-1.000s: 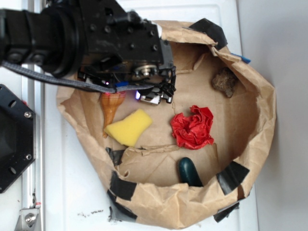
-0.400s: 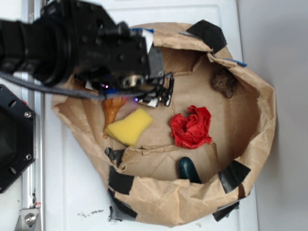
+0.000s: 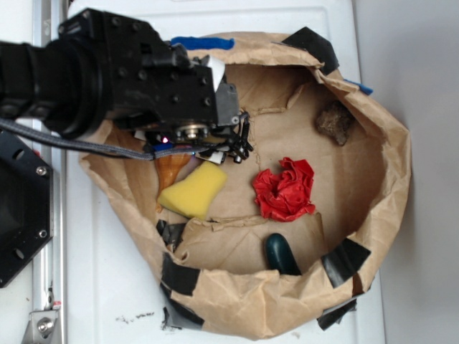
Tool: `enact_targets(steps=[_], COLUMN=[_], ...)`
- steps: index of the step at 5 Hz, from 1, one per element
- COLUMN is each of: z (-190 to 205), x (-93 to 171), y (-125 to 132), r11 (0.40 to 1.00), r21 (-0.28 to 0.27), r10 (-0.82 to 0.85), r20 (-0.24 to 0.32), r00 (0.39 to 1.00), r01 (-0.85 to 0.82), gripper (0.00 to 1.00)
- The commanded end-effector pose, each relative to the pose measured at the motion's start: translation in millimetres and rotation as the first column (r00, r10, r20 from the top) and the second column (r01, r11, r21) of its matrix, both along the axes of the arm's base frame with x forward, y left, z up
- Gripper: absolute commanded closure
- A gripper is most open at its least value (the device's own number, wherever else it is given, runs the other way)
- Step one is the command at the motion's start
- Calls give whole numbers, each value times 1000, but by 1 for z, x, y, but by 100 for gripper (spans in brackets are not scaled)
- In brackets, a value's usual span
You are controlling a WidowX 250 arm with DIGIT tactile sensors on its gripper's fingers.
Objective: Grab the shell.
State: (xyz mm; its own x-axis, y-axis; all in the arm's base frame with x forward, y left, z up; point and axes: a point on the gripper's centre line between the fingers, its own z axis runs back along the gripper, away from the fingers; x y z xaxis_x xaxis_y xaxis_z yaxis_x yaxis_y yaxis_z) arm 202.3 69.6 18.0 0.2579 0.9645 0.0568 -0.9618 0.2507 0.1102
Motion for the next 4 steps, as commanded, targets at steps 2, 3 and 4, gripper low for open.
enact_targets(steps=[2, 3, 4], z=[8, 27, 64], x=[-15, 0, 21], y=[6, -1, -8], r11=[999, 993, 978], r21=[-24, -90, -96], r10=[27, -77, -169], r20=[8, 49, 154], r00=[1000, 996, 974], r01=[-26, 81, 185], gripper=[100, 100, 100])
